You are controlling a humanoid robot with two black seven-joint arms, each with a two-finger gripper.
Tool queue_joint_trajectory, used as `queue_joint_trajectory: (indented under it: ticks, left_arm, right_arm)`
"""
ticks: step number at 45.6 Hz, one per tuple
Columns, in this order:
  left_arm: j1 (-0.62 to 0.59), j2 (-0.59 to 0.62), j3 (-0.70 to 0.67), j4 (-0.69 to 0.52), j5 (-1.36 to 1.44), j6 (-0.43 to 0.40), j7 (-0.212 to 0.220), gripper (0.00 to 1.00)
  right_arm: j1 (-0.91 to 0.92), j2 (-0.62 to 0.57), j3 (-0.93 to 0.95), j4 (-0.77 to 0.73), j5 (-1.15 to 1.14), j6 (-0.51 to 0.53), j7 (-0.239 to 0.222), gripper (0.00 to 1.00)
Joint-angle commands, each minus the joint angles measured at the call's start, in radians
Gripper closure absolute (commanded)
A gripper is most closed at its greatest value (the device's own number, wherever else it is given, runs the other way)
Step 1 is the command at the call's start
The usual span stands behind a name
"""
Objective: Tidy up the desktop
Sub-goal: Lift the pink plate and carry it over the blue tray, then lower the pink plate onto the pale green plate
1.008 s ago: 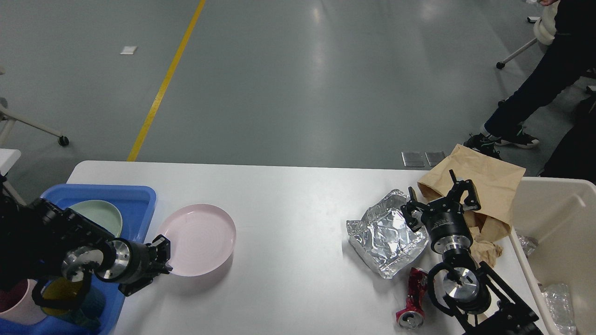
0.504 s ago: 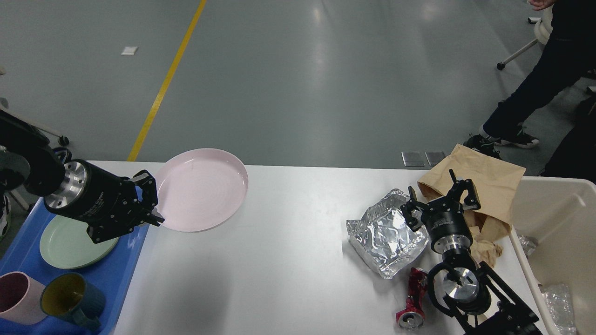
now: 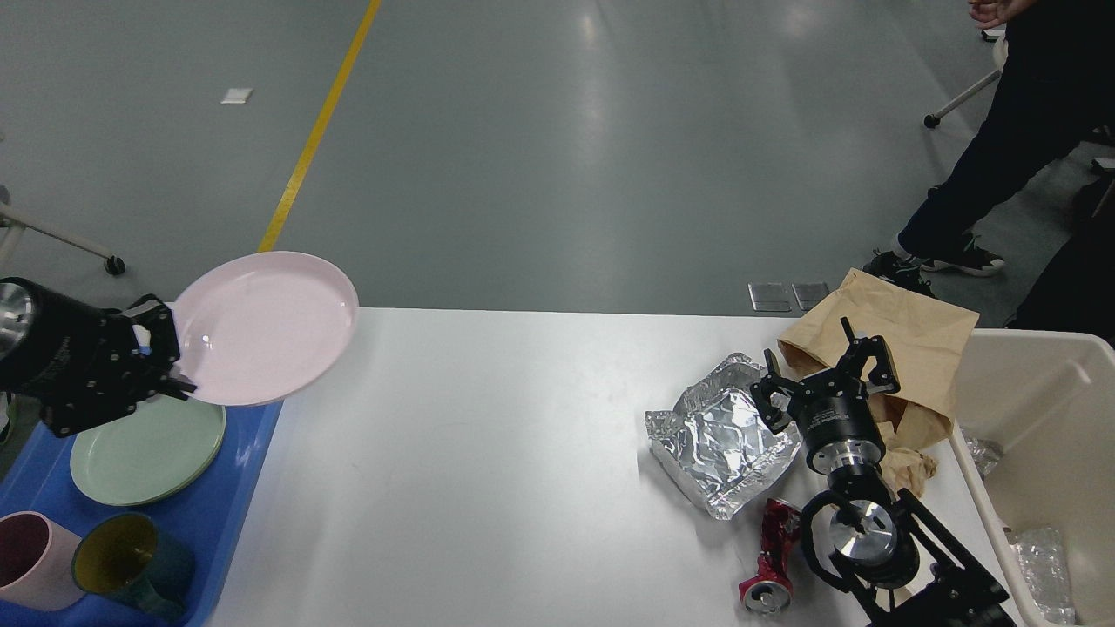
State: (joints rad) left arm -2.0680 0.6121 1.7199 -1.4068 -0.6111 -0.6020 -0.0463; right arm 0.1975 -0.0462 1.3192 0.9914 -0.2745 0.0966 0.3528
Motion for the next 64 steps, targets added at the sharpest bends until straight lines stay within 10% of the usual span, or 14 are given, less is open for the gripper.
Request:
queue_joint_trajectory:
  ticks: [1, 24, 53, 64]
  left_arm:
    - [0.178, 0.139, -0.104, 0.23, 0.013, 0.001, 0.121, 1.0]
    - [0.925, 0.104, -0.689, 0.92, 0.108, 0.117, 0.356, 1.0]
    - [0.967, 0.055, -0.795, 0.894, 0.194, 0.137, 0.355, 0.98]
    - [0.967, 0.055, -0.796, 0.888, 0.195, 0.142, 0.352, 0.56]
  right_arm:
    - [0.0, 0.0, 0.0, 0.0, 0.0, 0.0, 0.0, 0.0]
    - [-0.001, 0.0, 0.0, 0.0, 0.0, 0.0, 0.0, 0.0]
    - [0.0, 0.0, 0.0, -0.002, 0.0, 0.0, 0.0, 0.0]
    - [0.0, 0.0, 0.0, -0.002, 0.0, 0.0, 0.0, 0.0]
